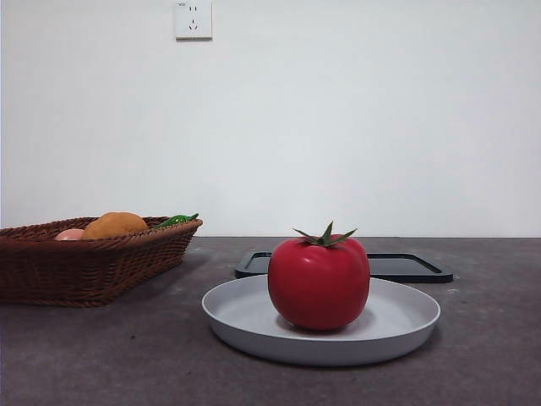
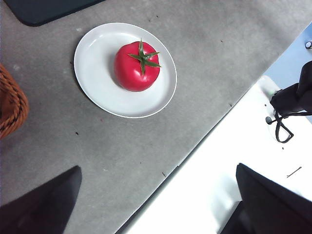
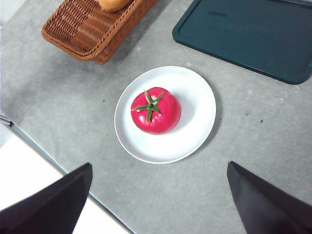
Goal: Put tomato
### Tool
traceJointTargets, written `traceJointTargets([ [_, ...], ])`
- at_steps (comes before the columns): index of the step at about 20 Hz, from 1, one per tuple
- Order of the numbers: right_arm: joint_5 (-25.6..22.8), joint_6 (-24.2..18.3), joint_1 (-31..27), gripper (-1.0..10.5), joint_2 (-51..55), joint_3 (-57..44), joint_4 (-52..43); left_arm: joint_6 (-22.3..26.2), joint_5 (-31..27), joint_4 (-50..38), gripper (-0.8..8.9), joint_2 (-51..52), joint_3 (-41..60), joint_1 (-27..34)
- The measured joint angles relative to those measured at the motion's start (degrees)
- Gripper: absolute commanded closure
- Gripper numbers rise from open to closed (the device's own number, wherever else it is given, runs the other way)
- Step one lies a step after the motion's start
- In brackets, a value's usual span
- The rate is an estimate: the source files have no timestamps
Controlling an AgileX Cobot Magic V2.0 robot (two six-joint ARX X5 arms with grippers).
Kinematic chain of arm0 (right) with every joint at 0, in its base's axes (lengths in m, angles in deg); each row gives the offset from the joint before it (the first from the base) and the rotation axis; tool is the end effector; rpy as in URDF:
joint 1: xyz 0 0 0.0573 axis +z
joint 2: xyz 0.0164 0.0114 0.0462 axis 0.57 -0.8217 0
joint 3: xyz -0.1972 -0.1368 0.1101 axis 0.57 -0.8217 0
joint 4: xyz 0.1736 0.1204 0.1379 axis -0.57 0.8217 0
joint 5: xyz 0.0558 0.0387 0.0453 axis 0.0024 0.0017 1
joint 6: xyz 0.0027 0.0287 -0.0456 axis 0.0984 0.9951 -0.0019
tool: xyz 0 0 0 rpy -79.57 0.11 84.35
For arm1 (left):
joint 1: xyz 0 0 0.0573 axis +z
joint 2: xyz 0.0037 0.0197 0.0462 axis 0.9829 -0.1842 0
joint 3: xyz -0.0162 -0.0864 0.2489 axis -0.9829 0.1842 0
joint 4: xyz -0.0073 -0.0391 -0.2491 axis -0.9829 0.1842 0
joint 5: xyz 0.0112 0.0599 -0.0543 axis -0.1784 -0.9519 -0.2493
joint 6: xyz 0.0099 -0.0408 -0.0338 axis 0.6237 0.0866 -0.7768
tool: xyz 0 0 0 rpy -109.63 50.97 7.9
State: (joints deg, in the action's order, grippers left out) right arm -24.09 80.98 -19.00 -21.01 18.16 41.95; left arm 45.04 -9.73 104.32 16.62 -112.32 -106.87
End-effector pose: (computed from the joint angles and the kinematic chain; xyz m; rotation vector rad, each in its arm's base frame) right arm 0.1118 0.0445 0.3532 0.0885 0.8062 0.6733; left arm 0.1202 -0.0773 0.3698 0.0358 0.9053 -0.9012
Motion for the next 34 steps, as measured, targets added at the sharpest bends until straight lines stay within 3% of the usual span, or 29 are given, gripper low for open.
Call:
traceJointTargets([
  [7,1.3,0.0,2.6,5.0,-5.8,0.0,-1.7,0.0,0.0,-1.7,3.13,0.0,0.0,0.0],
  [13,1.2,0.1,8.5,4.5,-17.2,0.0,-10.4,0.0,0.0,-2.1,3.13,0.0,0.0,0.0],
  [25,-7.9,0.1,17.0,4.5,-40.2,0.0,-24.2,0.0,0.0,-2.1,3.13,0.0,0.0,0.0],
  [34,-9.3,0.5,19.6,4.5,-46.5,0.0,-29.9,0.0,0.0,-2.1,3.13,0.0,0.0,0.0],
])
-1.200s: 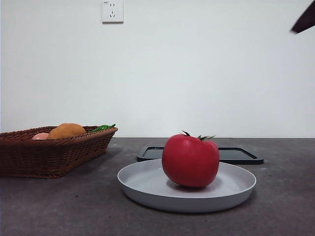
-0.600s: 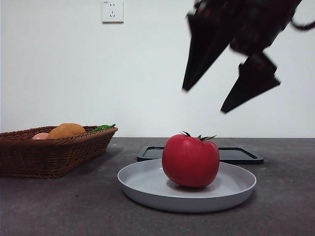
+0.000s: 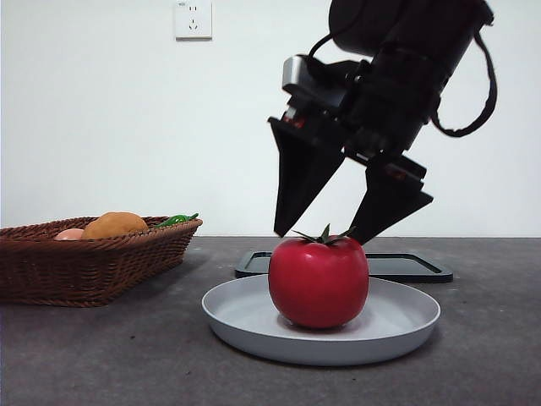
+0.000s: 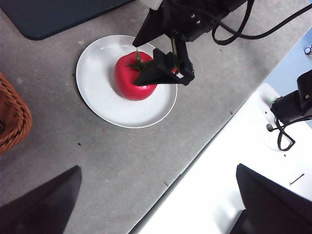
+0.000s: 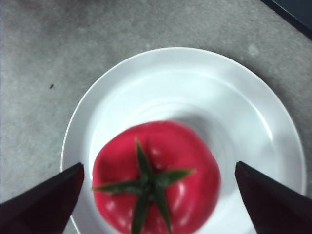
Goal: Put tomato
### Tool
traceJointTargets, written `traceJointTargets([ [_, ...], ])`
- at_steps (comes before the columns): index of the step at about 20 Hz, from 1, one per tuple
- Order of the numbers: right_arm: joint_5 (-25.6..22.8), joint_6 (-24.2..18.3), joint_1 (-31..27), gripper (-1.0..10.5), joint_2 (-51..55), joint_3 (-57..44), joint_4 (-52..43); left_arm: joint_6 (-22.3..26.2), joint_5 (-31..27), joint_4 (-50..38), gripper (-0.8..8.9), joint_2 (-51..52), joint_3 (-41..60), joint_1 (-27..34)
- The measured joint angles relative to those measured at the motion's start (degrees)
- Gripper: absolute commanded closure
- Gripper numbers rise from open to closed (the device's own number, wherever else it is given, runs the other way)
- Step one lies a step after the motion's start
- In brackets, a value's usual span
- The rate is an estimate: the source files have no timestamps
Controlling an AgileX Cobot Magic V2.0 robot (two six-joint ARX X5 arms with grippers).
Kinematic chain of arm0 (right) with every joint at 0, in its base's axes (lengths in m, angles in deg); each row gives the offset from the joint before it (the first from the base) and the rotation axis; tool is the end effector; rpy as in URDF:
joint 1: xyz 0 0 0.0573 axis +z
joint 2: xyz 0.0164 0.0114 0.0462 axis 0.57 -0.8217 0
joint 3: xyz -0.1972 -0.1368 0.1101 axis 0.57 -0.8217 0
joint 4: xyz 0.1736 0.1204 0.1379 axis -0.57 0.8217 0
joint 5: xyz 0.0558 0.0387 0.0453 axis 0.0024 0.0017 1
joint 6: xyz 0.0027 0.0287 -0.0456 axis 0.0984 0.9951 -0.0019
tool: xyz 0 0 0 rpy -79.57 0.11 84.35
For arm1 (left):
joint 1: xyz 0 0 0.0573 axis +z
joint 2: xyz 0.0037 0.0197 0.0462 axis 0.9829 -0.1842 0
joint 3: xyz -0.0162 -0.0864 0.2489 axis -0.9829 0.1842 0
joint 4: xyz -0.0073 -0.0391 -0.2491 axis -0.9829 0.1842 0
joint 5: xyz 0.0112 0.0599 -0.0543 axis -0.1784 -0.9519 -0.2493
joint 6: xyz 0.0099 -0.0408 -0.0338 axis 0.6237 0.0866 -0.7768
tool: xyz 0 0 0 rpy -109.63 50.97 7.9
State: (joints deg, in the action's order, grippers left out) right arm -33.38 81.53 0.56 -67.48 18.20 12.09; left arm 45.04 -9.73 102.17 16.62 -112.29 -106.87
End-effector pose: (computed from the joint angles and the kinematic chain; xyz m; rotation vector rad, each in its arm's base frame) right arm 0.2545 0.1902 0.2132 -0.1568 1.1050 0.7911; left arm 0.1226 -0.0785 0.3719 0.0358 0.8670 -0.9059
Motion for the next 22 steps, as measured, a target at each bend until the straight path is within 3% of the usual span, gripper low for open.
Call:
traceJointTargets([
  [7,0.0,0.1,1.6,4.7,-5.2,0.0,-0.9,0.0,0.0,0.0,3.13,0.0,0.0,0.0],
  [11,-1.3,0.1,2.1,6.9,-5.3,0.0,-0.9,0.0,0.0,0.0,3.13,0.0,0.0,0.0],
  [20,-1.7,-0.2,2.1,7.1,-3.5,7.0,4.7,0.0,0.0,0.0,3.13,0.0,0.0,0.0],
  [22,-4.6,-0.8,1.4,7.1,-2.8,11.7,5.3,0.0,0.0,0.0,3.13,0.0,0.0,0.0],
])
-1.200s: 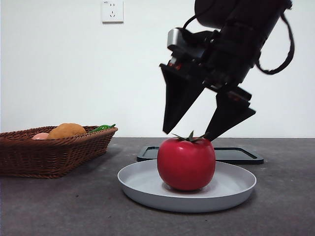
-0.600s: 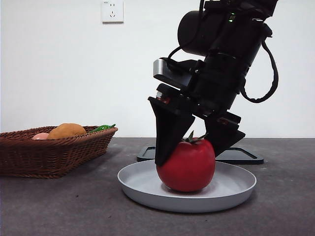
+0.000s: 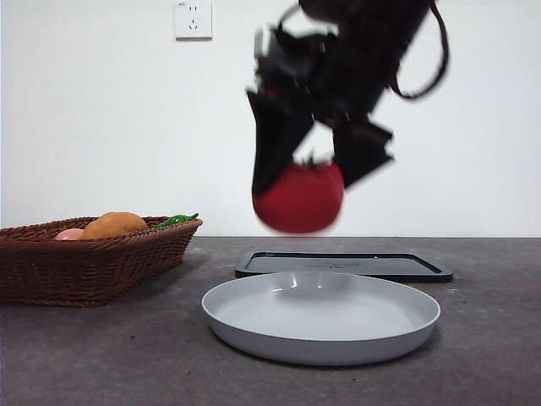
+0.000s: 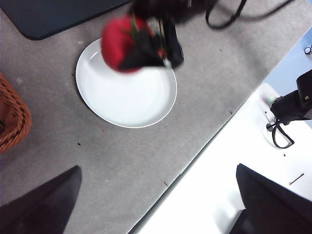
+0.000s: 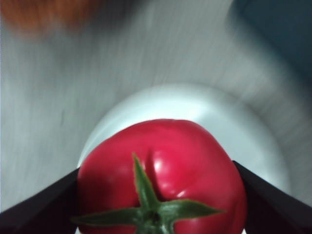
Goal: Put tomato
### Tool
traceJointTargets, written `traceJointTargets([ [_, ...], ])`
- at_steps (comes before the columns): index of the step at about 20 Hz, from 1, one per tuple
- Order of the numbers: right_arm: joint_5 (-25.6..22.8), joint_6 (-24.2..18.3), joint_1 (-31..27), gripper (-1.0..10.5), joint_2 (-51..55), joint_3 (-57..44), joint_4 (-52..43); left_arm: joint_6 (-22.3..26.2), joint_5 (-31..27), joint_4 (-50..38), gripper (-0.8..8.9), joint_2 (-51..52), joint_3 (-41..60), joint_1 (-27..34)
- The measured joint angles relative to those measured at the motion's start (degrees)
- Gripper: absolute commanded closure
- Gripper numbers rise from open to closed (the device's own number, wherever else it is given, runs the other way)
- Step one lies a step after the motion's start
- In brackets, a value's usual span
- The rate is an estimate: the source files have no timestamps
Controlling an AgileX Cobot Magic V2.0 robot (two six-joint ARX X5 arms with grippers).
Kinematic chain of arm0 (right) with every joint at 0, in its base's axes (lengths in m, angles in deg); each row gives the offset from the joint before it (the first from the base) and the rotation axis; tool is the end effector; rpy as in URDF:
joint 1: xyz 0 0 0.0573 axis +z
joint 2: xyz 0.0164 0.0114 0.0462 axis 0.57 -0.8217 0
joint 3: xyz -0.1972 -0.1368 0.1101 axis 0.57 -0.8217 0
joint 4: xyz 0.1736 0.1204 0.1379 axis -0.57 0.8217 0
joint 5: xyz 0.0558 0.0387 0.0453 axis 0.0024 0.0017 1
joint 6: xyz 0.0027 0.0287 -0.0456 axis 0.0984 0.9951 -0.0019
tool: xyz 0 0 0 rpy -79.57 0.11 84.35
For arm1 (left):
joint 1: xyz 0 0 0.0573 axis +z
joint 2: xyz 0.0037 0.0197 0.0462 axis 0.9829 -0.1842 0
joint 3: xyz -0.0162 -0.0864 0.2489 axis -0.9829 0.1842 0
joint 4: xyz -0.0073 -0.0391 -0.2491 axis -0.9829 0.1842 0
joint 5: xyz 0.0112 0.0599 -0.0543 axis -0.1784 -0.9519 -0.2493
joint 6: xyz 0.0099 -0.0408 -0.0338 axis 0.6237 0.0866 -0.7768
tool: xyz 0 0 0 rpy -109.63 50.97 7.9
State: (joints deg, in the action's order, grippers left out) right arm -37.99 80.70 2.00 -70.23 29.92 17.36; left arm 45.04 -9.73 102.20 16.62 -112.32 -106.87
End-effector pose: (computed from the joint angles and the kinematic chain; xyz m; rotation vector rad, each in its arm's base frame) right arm 0.2720 0.2104 0.2537 -0.2108 1.0194 0.7604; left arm 0.1226 -0.0785 0.3721 0.0358 0.8670 -0.9059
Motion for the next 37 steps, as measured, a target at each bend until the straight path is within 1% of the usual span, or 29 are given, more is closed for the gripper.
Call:
traceJointTargets([
  [2,-2.3,-1.0,-1.2,7.1,0.0,3.6,-0.2,0.0,0.0,0.0,3.13,0.0,0.0,0.0],
  [6,-2.4,-1.9,-6.6,7.1,-1.2,9.6,-0.8,0.0,0.0,0.0,3.13,0.0,0.0,0.0],
  [8,-2.4,-2.4,-9.9,7.1,-4.9,13.1,-1.3,0.0,0.0,0.0,3.13,0.0,0.0,0.0],
  [11,-2.4,-3.1,-14.0,7.1,-14.3,18.0,-1.4,0.0,0.0,0.0,3.13,0.0,0.0,0.0],
  [14,-2.4,-3.8,-15.5,7.1,-20.4,21.3,-3.2,0.0,0.0,0.0,3.13,0.0,0.0,0.0],
  [17,-2.4,-3.8,-16.4,7.1,-24.7,21.8,-4.9,0.0,0.0,0.0,3.13,0.0,0.0,0.0],
  [20,-2.3,-3.8,-16.7,7.1,-25.9,21.8,-6.0,0.0,0.0,0.0,3.13,0.0,0.0,0.0],
  [22,-1.2,-3.8,-16.7,7.1,-26.1,21.9,-6.3,0.0,0.0,0.0,3.13,0.0,0.0,0.0],
  [26,-1.1,-3.8,-16.6,7.1,-27.4,22.4,-6.1,0.0,0.0,0.0,3.13,0.0,0.0,0.0],
  [27,-1.1,-3.8,-16.6,6.6,-27.4,22.4,-6.0,0.0,0.0,0.0,3.13,0.0,0.0,0.0],
  [28,-1.1,-3.8,-16.6,5.7,-27.4,22.4,-5.9,0.0,0.0,0.0,3.13,0.0,0.0,0.0],
  [29,-1.1,-3.8,-16.6,5.1,-27.4,22.4,-5.9,0.0,0.0,0.0,3.13,0.0,0.0,0.0],
  [33,-1.1,-3.8,-16.4,5.0,-27.4,22.9,-5.0,0.0,0.0,0.0,3.13,0.0,0.0,0.0],
  [34,-1.1,-3.8,-16.3,4.8,-27.5,23.7,-4.0,0.0,0.0,0.0,3.13,0.0,0.0,0.0],
  [35,-1.1,-3.7,-16.2,4.2,-27.6,25.4,-2.3,0.0,0.0,0.0,3.13,0.0,0.0,0.0],
  [36,-1.1,-3.6,-16.2,3.9,-27.6,27.5,-0.3,0.0,0.0,0.0,3.13,0.0,0.0,0.0],
  [37,-1.1,-3.5,-16.2,3.9,-27.6,29.7,1.7,0.0,0.0,0.0,3.13,0.0,0.0,0.0],
])
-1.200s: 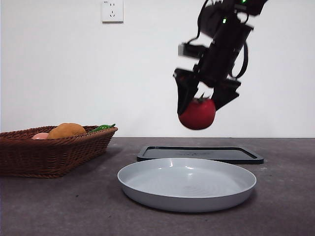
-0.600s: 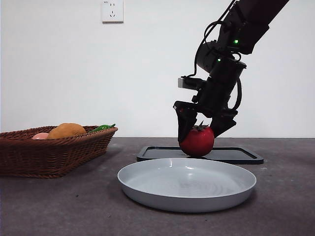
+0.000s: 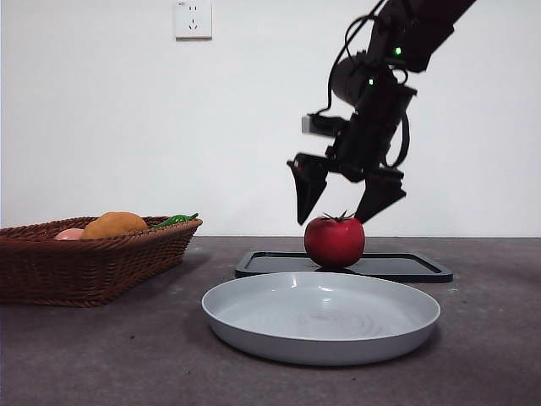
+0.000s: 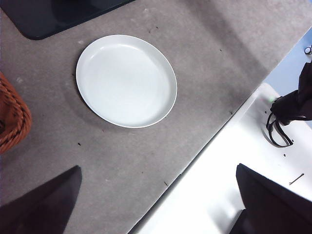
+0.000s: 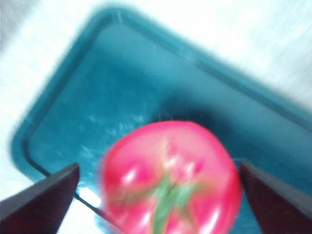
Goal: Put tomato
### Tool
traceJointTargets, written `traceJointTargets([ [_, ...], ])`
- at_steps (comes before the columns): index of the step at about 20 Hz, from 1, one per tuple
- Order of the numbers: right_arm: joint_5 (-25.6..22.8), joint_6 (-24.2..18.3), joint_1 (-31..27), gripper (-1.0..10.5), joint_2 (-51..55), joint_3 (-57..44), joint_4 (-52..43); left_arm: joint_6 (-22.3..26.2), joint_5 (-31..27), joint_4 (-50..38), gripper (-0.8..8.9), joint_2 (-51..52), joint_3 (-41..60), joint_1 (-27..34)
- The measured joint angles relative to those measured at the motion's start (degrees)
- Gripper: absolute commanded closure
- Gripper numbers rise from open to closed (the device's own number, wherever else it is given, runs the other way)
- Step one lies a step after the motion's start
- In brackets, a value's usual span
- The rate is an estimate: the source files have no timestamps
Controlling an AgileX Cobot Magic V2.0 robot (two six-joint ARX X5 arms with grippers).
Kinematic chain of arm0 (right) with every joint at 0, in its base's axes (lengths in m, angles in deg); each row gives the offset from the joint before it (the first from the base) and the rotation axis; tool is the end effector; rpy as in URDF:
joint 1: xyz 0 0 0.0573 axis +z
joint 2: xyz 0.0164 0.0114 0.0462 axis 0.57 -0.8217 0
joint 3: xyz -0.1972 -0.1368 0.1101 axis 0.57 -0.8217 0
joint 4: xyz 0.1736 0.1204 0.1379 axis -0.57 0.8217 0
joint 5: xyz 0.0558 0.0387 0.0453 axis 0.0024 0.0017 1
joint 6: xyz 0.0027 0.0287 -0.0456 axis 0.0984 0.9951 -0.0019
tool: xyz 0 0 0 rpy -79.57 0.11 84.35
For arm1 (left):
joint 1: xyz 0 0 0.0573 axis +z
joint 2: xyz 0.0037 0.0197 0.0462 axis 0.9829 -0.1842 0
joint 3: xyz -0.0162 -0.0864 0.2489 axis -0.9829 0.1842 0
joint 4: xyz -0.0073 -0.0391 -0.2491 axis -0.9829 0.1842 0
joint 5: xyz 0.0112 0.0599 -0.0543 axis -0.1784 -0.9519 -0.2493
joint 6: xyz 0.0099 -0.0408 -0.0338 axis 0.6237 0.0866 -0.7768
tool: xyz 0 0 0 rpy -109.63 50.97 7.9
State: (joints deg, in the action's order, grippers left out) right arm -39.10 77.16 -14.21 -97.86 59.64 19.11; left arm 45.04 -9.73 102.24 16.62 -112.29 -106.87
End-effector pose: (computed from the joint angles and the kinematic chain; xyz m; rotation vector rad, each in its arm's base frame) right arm 0.4334 0.1680 0.2227 -0.1283 1.0004 0.5176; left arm 0.1225 -0.0785 0.3719 0.0358 0.8683 -0.9057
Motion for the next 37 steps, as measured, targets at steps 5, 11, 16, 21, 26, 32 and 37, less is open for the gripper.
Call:
traceJointTargets([
  [5,0.0,0.0,0.0,3.9,0.0,10.4,13.7,0.0,0.0,0.0,3.13,0.0,0.0,0.0],
  [11,0.0,0.0,0.2,3.9,12.1,12.1,22.4,0.0,0.0,0.0,3.13,0.0,0.0,0.0],
  [16,0.0,0.0,0.4,4.0,25.5,12.2,30.2,0.2,0.0,0.0,3.13,0.0,0.0,0.0],
  [21,0.4,0.0,1.2,4.0,38.3,7.6,32.7,0.2,0.0,0.0,3.13,0.0,0.0,0.0],
  [26,0.4,0.0,3.1,4.0,53.9,-9.8,30.9,0.4,0.0,0.0,3.13,0.0,0.0,0.0],
  [32,8.4,0.9,5.7,4.0,68.5,-29.9,31.0,0.4,0.0,0.0,3.13,0.0,0.0,0.0],
  [37,9.0,1.5,5.7,4.0,74.1,-36.7,31.0,0.4,0.0,0.0,3.13,0.0,0.0,0.0],
])
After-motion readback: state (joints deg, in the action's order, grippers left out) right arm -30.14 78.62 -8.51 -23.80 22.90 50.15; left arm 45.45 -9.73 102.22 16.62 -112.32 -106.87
